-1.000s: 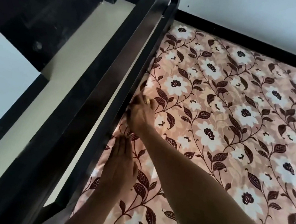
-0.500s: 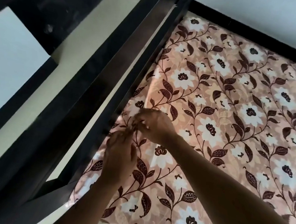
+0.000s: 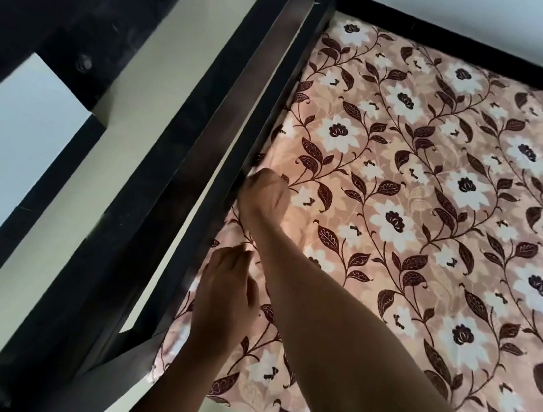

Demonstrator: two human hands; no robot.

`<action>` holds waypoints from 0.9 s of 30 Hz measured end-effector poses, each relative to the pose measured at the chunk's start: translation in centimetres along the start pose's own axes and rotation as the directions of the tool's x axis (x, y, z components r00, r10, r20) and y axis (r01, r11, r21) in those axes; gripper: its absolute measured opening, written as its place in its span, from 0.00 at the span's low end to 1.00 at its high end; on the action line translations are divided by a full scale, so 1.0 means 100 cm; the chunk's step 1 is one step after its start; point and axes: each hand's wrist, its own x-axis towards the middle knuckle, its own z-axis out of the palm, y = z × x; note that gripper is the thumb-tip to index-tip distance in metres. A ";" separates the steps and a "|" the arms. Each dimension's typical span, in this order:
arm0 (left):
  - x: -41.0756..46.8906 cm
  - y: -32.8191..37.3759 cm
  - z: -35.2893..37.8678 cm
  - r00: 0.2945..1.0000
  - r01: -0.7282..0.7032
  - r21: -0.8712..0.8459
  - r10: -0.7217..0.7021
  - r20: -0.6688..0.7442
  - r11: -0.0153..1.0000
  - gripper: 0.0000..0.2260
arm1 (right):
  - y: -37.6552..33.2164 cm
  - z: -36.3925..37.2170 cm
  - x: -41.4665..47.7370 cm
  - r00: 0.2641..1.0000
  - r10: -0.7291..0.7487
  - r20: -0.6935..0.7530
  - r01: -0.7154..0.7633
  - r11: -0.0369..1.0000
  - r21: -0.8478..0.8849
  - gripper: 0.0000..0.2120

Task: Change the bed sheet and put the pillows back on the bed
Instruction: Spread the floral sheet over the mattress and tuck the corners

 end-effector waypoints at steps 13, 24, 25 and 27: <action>0.014 -0.020 0.030 0.857 0.450 0.073 -0.454 0.243 0.890 0.35 | -0.008 -0.009 -0.009 0.700 0.181 0.691 -0.587 0.696 0.413 0.13; -0.139 -0.026 0.016 0.934 0.344 -0.131 -0.353 -0.049 0.930 0.30 | 0.102 -0.014 -0.152 0.713 -0.539 0.448 0.684 0.674 -0.278 0.29; -0.156 -0.029 0.016 0.919 0.371 -0.165 -0.387 -0.078 0.914 0.30 | 0.105 -0.008 -0.166 0.648 -0.557 0.520 0.741 0.620 -0.259 0.33; -0.179 -0.033 0.014 0.871 0.451 -0.240 -0.483 -0.093 0.860 0.28 | 0.109 0.000 -0.188 0.511 -0.618 0.598 0.830 0.535 -0.156 0.33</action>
